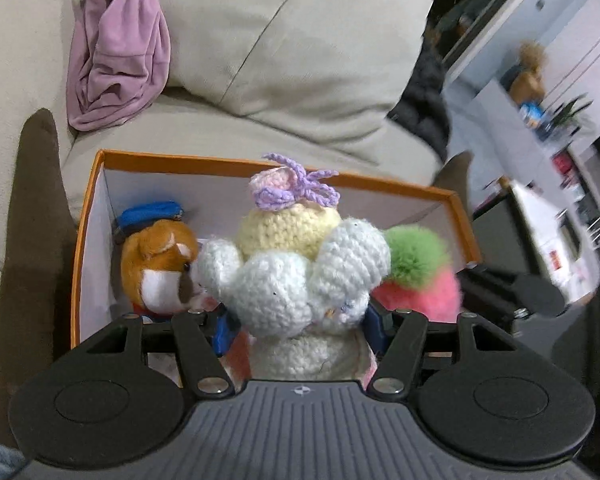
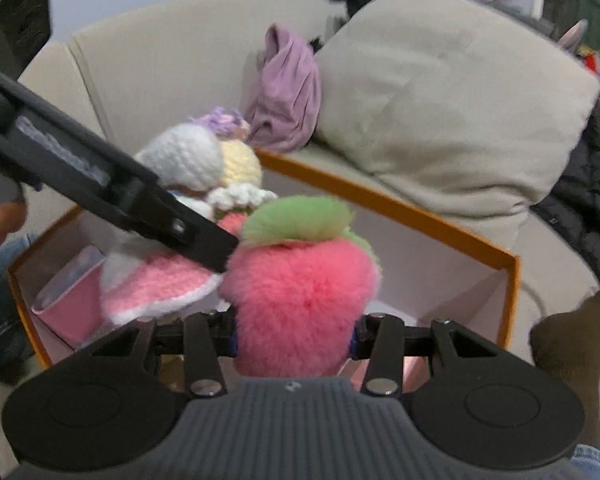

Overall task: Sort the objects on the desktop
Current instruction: 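Lower the doll and pompom into the shoebox and open both tools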

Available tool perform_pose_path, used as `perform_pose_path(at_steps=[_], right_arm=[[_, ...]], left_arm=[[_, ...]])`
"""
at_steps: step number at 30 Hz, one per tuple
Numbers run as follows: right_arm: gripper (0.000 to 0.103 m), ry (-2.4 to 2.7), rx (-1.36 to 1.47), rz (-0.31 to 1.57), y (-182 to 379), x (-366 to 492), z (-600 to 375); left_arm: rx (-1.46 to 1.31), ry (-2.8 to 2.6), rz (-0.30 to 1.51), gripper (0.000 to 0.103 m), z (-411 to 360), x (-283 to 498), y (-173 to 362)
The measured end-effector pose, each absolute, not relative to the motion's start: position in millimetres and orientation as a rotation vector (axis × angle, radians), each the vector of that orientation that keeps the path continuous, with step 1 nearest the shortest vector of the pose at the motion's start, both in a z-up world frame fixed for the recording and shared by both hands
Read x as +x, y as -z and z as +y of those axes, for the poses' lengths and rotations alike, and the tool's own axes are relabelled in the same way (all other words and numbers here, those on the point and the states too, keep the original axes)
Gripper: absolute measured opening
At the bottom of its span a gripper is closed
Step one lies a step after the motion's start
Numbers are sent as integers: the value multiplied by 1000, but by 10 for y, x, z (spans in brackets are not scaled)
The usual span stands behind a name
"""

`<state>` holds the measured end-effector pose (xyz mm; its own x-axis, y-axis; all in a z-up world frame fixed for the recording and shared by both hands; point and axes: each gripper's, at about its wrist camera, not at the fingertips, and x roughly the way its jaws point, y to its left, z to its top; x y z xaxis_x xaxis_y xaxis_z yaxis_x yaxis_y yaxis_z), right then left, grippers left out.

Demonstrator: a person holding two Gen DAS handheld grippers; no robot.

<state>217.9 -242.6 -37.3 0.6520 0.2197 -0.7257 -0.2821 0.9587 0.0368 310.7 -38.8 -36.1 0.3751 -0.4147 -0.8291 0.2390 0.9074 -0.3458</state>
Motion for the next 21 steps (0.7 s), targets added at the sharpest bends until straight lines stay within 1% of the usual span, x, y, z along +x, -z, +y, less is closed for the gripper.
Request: perform_pose_path(at_steps=[3, 7, 10, 15, 19, 21], right_arm=[[47, -294, -185, 838, 393, 2308, -2341], [47, -310, -241, 883, 484, 2484, -2281], [53, -320, -283, 888, 553, 2565, -2238], [54, -321, -271, 920, 624, 2661, -2249], [61, -315, -278, 930, 604, 2636, -2266], [62, -311, -274, 942, 569, 2588, -2290]], left_arm=[[-96, 385, 1122, 71, -460, 3165, 407], [-43, 367, 1142, 75, -507, 3234, 499], [-27, 367, 1148, 76, -506, 3253, 527], [-11, 366, 1134, 78, -481, 3219, 531], [-34, 372, 1127, 78, -436, 3207, 518], [-46, 375, 1123, 79, -427, 3216, 508]])
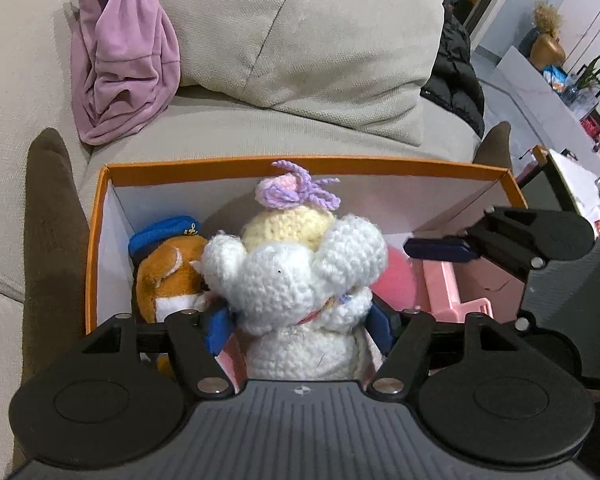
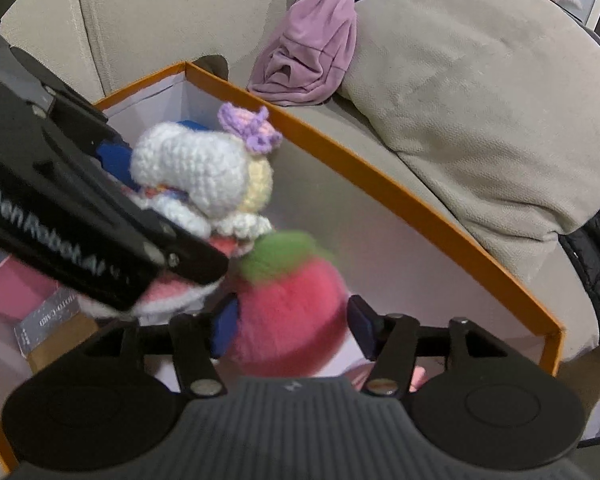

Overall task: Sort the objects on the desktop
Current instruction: 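Lower the doll and pompom into the shoebox and open both tools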

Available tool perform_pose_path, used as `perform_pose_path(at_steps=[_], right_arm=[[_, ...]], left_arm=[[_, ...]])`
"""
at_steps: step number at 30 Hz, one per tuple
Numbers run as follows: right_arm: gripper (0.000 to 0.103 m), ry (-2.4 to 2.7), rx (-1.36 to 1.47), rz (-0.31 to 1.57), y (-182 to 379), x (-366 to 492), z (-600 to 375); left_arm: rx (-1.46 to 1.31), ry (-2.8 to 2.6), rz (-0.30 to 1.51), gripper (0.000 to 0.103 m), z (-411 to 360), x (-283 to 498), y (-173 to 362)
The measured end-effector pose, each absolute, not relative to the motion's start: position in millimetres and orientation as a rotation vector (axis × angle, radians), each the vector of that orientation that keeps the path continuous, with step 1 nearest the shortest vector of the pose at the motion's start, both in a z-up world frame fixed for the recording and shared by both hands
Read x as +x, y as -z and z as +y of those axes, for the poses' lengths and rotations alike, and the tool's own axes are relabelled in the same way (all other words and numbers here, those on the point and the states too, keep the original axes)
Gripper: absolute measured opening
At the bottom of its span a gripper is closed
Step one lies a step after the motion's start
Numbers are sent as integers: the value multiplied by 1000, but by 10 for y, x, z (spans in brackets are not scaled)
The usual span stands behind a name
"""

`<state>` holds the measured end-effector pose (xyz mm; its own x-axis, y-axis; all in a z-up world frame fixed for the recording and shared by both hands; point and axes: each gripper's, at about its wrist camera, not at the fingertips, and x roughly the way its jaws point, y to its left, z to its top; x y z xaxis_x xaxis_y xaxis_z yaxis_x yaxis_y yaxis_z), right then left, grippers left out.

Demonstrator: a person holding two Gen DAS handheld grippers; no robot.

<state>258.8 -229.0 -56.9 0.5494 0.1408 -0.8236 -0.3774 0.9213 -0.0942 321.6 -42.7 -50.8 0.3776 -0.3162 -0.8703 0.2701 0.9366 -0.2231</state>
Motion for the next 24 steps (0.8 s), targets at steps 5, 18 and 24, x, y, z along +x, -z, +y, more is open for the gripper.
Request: perform_pose_path(at_steps=[5, 18, 24], right_arm=[[61, -327, -241, 958, 522, 2548, -2348], [54, -344, -196, 945, 528, 2536, -2323], [50, -337, -192, 952, 551, 2584, -2295]], left_arm=[[-45, 364, 1111, 81, -463, 3231, 497], [-146, 376, 1055, 87, -308, 3203, 445], [-108, 374, 1014, 70, -274, 3094, 264]])
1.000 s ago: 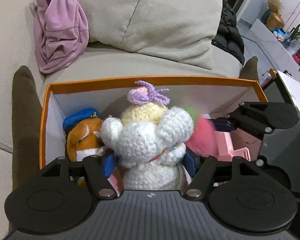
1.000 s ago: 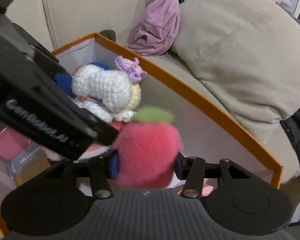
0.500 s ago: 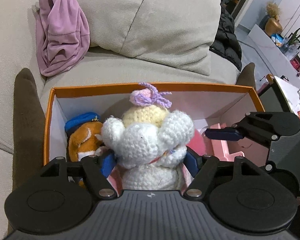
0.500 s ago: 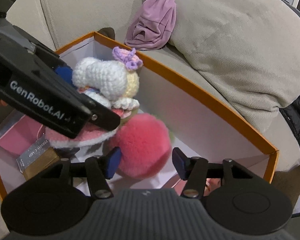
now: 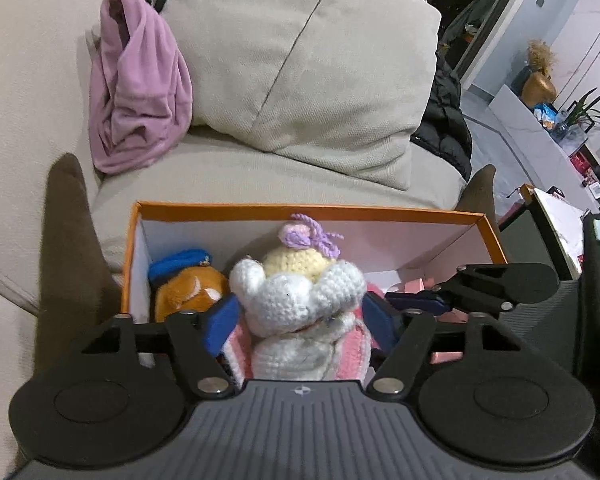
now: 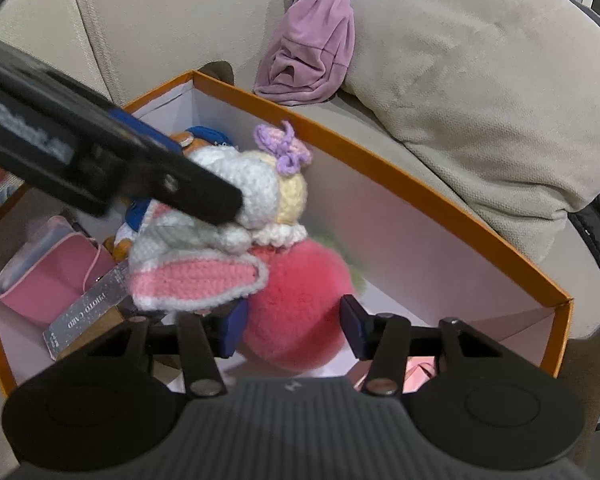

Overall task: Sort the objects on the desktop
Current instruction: 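Lower the doll and pompom into the shoebox and open both tools, then withdraw both open tools from the shoebox toward the items beside it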

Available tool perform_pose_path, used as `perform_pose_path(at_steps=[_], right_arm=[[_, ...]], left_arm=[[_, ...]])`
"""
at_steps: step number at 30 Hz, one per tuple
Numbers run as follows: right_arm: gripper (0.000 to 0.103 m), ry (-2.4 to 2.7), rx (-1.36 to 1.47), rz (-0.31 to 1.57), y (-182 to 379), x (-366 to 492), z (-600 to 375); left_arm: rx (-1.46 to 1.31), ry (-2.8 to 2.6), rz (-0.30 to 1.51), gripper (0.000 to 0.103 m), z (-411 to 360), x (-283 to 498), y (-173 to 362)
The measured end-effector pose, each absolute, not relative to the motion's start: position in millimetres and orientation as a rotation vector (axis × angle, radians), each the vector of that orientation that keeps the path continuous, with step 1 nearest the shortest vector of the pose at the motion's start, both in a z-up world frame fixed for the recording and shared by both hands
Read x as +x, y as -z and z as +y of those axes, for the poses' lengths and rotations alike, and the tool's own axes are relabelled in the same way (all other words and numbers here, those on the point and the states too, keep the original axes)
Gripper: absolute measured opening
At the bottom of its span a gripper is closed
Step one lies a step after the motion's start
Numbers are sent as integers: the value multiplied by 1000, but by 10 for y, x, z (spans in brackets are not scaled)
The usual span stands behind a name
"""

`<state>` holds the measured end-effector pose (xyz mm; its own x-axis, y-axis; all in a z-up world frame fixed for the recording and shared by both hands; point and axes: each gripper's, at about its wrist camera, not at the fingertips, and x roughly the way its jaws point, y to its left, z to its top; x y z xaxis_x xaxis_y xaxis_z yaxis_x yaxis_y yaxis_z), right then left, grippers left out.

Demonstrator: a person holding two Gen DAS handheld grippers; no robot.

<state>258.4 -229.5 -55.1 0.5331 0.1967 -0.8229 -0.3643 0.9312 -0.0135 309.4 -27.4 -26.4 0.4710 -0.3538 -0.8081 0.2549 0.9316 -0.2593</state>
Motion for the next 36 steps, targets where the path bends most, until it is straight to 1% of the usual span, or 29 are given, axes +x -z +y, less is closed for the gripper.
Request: perform_pose_path(at_steps=[1, 3, 5, 6, 9, 12, 17, 25, 26, 28, 31, 36], right_arm=[[49, -336, -192, 955, 557, 2593, -2289], [45, -323, -193, 964, 572, 2612, -2283], [36, -299, -197, 984, 603, 2626, -2278], [34, -299, -196, 990, 613, 2644, -2277], [33, -278, -188, 1006, 630, 2672, -2299], [33, -239, -200, 1019, 638, 2692, -2328], [37, -224, -183, 1046, 685, 2734, -2332], [35, -220, -158, 1009, 615, 2773, -2291], [38, -226, -160, 1007, 609, 2769, -2295], [38, -229, -160, 987, 562, 2713, -2305], [43, -228, -164, 948, 438, 2612, -2301], [43, -243, -175, 825, 155, 2263, -2299]], left_arm=[[-104, 373, 1018, 57, -277, 3086, 260], [-89, 381, 1030, 42, -304, 3076, 290], [-79, 363, 1028, 40, -325, 3096, 351], [-83, 351, 1035, 39, -329, 3116, 390], [-107, 320, 1054, 37, -317, 3167, 495], [-72, 290, 1069, 30, -356, 3192, 570], [-57, 268, 1080, 29, -391, 3228, 630], [-53, 269, 1071, 29, -381, 3209, 633], [-51, 269, 1068, 29, -379, 3190, 620], [-62, 276, 1054, 29, -363, 3138, 566], [-82, 292, 1021, 29, -341, 3014, 442], [-95, 333, 916, 29, -322, 2652, 138]])
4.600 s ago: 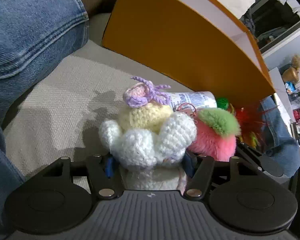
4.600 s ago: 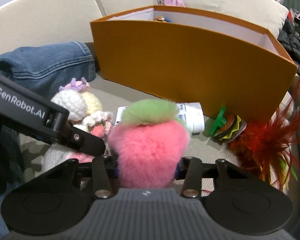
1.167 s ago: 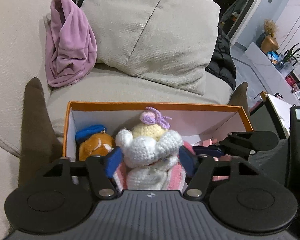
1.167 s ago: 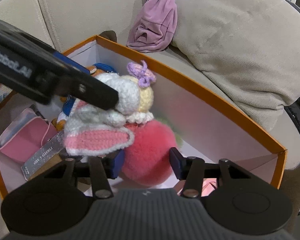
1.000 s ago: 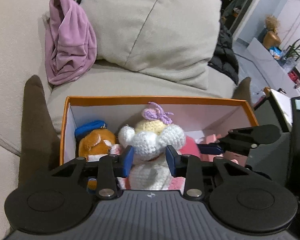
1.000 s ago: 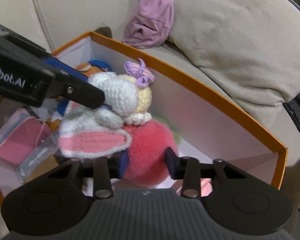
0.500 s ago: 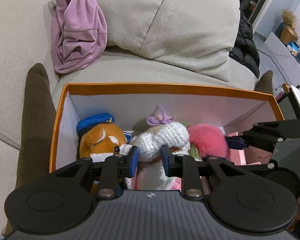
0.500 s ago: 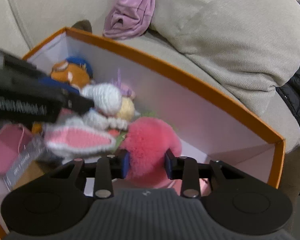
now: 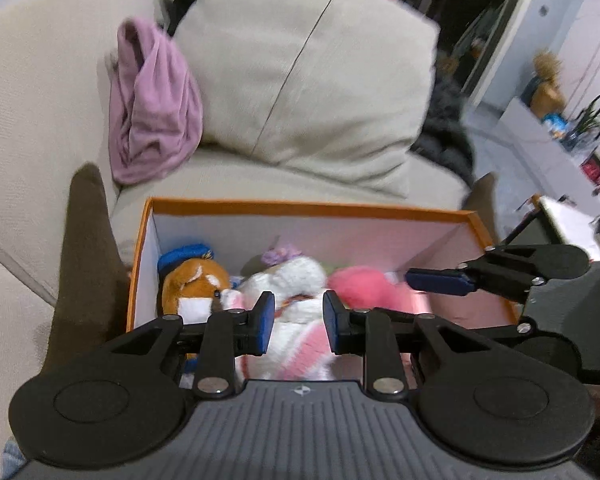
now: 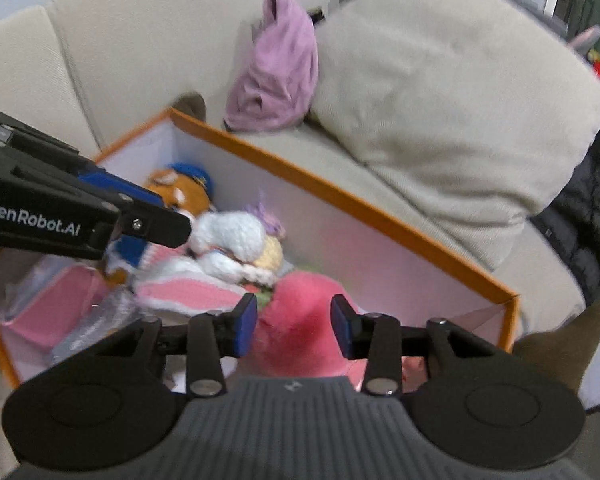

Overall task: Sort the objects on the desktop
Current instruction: 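Withdraw both open tools from the shoebox toward the items beside it, then grasp the white lotion tube with the left tool while the right grasps the red feather toy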

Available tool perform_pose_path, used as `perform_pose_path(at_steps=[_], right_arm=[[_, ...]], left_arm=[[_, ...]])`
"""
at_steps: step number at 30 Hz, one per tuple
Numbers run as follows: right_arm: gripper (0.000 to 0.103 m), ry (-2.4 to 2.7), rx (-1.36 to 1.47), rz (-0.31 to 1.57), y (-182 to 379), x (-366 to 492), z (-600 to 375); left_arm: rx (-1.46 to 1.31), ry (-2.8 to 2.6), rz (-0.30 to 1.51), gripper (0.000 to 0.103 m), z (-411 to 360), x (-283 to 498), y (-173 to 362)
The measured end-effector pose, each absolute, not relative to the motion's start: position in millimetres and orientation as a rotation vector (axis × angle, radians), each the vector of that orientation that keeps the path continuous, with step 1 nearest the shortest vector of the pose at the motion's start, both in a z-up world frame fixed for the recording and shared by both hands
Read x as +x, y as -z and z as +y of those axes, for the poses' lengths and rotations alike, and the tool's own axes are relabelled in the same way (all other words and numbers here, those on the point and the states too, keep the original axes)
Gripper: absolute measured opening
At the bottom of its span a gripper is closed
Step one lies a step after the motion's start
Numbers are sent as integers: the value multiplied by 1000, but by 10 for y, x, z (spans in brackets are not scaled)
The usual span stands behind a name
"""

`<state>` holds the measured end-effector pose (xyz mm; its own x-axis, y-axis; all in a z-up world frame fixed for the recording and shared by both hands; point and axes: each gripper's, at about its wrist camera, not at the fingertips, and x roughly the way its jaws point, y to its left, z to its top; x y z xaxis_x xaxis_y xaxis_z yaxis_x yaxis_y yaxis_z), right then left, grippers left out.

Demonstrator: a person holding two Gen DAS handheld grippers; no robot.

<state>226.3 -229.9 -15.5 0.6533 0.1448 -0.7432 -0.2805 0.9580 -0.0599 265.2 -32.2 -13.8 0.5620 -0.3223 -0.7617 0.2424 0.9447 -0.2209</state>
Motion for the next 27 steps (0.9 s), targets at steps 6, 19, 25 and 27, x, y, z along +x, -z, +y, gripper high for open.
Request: perform_pose_path(at_steps=[6, 19, 25, 27], right_arm=[[43, -254, -85, 637, -180, 1601, -2371], [53, -123, 83, 616, 173, 346, -2469], [55, 43, 185, 735, 696, 265, -2715], [58, 79, 225, 744, 777, 269, -2808]], left_arm=[[-103, 433, 831, 29, -336, 2073, -168], [-50, 563, 870, 55, -394, 1017, 139], [-20, 510, 922, 64, -418, 852, 520], [-13, 491, 913, 71, -424, 847, 646]])
